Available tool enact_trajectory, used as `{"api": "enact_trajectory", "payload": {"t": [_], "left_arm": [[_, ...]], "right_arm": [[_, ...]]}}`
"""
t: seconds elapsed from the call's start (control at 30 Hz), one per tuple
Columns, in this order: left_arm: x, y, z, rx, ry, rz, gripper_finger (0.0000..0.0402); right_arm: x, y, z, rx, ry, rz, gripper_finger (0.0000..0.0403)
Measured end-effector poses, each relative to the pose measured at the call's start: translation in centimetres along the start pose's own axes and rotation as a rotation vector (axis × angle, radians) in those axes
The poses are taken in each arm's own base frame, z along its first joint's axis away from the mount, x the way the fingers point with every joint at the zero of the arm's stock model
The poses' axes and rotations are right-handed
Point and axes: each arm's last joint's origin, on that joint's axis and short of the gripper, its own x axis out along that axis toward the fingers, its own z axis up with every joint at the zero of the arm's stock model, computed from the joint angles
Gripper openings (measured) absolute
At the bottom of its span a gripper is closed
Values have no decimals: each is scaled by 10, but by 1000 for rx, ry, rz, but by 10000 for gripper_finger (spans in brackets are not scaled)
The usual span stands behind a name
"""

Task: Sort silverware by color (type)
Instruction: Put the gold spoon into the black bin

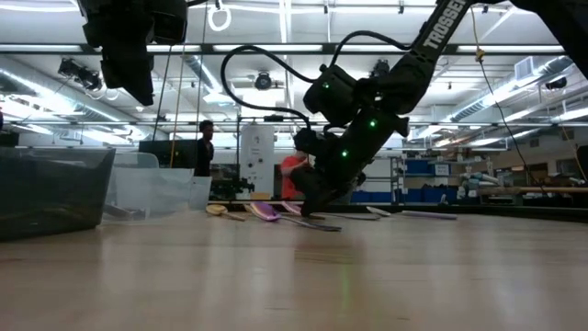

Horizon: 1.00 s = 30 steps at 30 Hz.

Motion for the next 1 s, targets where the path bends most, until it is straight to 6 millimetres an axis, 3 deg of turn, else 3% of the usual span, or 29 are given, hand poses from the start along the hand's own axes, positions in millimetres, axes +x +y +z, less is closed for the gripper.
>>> {"api": "enact_trajectory", "payload": {"t": [0.47,0.77,1.0], "left_arm": [[0,1,1,26,-29,38,119],[0,1,1,30,-30,39,119],[0,1,1,52,-29,39,119]], "right_arm": [[-3,6,1,-13,-12,34,10],[-4,8,4,11,-26,120,63],[-3,6,22,13,-79,123,106]]}}
